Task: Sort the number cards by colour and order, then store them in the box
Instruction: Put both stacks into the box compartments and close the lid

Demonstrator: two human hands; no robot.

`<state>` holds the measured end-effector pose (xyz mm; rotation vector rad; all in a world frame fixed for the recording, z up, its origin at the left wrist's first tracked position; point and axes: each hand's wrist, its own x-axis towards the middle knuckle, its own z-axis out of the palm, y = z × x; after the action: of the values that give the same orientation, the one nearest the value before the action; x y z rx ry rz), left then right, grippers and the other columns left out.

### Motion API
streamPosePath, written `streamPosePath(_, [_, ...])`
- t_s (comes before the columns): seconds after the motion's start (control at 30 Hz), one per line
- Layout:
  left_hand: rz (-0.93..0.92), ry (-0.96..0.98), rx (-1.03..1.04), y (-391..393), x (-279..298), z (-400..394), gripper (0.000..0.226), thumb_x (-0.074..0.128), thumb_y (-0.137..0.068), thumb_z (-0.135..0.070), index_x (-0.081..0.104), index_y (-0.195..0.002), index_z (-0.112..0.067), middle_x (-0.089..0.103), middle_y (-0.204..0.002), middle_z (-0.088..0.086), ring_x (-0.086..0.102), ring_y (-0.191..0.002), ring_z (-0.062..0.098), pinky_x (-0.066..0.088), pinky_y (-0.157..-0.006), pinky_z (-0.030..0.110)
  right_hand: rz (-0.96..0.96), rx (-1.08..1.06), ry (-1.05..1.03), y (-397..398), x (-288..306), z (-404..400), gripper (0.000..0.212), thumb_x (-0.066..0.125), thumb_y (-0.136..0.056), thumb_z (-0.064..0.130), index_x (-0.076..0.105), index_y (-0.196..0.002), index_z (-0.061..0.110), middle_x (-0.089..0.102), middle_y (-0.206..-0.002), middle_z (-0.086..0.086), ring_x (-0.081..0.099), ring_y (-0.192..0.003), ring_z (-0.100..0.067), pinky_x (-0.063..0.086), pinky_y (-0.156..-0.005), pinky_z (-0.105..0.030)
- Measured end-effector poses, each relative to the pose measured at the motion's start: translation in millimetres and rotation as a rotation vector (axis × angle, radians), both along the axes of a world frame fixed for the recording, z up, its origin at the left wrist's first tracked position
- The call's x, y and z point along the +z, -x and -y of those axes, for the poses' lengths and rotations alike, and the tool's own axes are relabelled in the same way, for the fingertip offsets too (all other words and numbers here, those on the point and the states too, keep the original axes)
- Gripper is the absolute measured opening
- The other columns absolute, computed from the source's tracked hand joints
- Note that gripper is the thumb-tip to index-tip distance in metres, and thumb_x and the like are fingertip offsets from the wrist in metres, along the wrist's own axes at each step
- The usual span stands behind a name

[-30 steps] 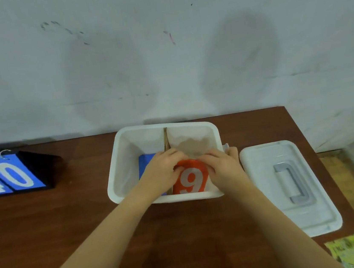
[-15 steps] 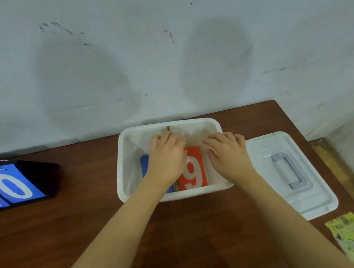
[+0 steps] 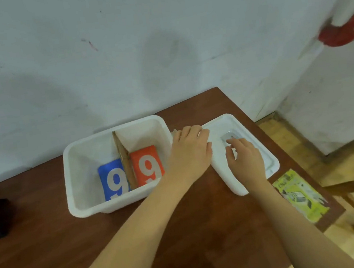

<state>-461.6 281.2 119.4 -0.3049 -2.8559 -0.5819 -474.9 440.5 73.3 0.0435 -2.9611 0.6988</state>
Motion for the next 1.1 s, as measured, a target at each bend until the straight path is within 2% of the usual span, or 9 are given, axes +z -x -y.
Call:
streamPosePath(0.1, [0.086,0.014,-0.011,20.2,-23.9,-38.3,0.034,0.041,-0.094,-0.029,0.051,-0.124,-0.015,0.05,-0.131,0.004,0.043,-0.12,0.022,0.03,-0.1,0.036,0.127,-0.071,-0.078,8.9,-28.7,-33.9,0.042,0.046,-0.094,0.033,0.048,-0.131,0.015,0.049,-0.135,-0.011,0.046,-0.121,-0.033,0.036,-0.098,-0.046])
streamPosePath(0.2, [0.246,0.063,0.06,38.3,-62.6,-64.5,0.039,0.041,-0.094,-0.033,0.046,-0.129,-0.017,0.042,-0.139,0.006,0.037,-0.126,0.025,0.031,-0.099,0.038,0.364,-0.153,-0.163,22.4,-63.0,-61.2,0.058,0.037,-0.093,0.051,0.025,-0.144,0.027,0.019,-0.154,-0.011,0.021,-0.137,-0.039,0.018,-0.108,-0.054])
streamPosePath(0.3, [0.492,0.112,0.133,50.0,-103.8,-77.0,0.054,0.038,-0.094,-0.041,0.025,-0.143,-0.023,0.008,-0.156,0.007,0.008,-0.141,0.031,0.018,-0.11,0.047,0.505,-0.15,-0.214,34.1,-94.2,-81.8,0.063,0.023,-0.091,0.061,0.006,-0.146,0.036,-0.003,-0.157,-0.007,-0.004,-0.141,-0.039,0.004,-0.111,-0.058])
streamPosePath(0.37, [0.562,0.102,0.191,58.5,-122.4,-78.1,0.06,0.038,-0.093,-0.045,0.015,-0.145,-0.027,-0.005,-0.156,0.005,-0.004,-0.142,0.033,0.011,-0.112,0.051,0.511,-0.074,-0.264,38.2,-108.4,-91.4,0.065,0.018,-0.091,0.063,-0.003,-0.146,0.037,-0.012,-0.157,-0.004,-0.014,-0.141,-0.039,-0.006,-0.11,-0.059])
streamPosePath(0.6, [0.56,0.139,0.34,86.1,-143.9,-72.9,0.071,0.038,-0.09,-0.053,0.0,-0.146,-0.03,-0.013,-0.156,0.005,-0.01,-0.142,0.034,0.007,-0.112,0.052,0.422,0.21,-0.303,73.1,-119.6,-141.4,0.053,0.025,-0.096,0.046,0.006,-0.145,0.042,-0.018,-0.156,-0.002,-0.019,-0.143,-0.023,-0.018,-0.104,-0.062])
streamPosePath(0.77, [0.663,0.094,0.288,94.0,-149.0,-80.1,0.072,0.039,-0.09,-0.053,-0.002,-0.145,-0.034,-0.008,-0.156,0.005,0.002,-0.142,0.034,0.013,-0.111,0.051,0.403,0.327,-0.316,86.1,-114.1,-152.7,0.051,0.029,-0.097,0.035,0.01,-0.144,0.043,-0.013,-0.157,0.005,-0.018,-0.143,-0.023,-0.017,-0.104,-0.063])
streamPosePath(0.87, [0.62,0.084,0.317,87.6,-151.7,-83.8,0.065,0.043,-0.089,-0.049,0.011,-0.142,-0.03,0.004,-0.153,0.006,0.017,-0.134,0.034,0.023,-0.106,0.048,0.306,0.114,-0.322,64.8,-115.1,-145.6,0.061,0.038,-0.093,0.042,0.003,-0.143,0.044,-0.015,-0.156,-0.003,-0.016,-0.141,-0.035,-0.003,-0.108,-0.064])
streamPosePath(0.93, [0.591,0.08,0.343,82.0,-152.3,-84.0,0.062,0.044,-0.088,-0.049,0.016,-0.14,-0.03,0.009,-0.15,0.006,0.021,-0.128,0.033,0.025,-0.104,0.047,0.34,-0.042,-0.261,51.7,-115.8,-139.8,0.065,0.038,-0.092,0.05,-0.003,-0.143,0.045,-0.017,-0.154,-0.007,-0.013,-0.141,-0.039,0.004,-0.11,-0.063])
streamPosePath(1.1, [0.563,0.099,0.356,67.1,-155.5,-85.6,0.061,0.04,-0.089,-0.051,0.016,-0.142,-0.033,0.008,-0.15,0.006,0.021,-0.128,0.033,0.025,-0.105,0.047,0.458,-0.142,-0.175,49.9,-116.5,-134.7,0.058,0.034,-0.094,0.051,0.004,-0.143,0.046,-0.018,-0.154,-0.002,-0.008,-0.14,-0.042,0.008,-0.11,-0.061])
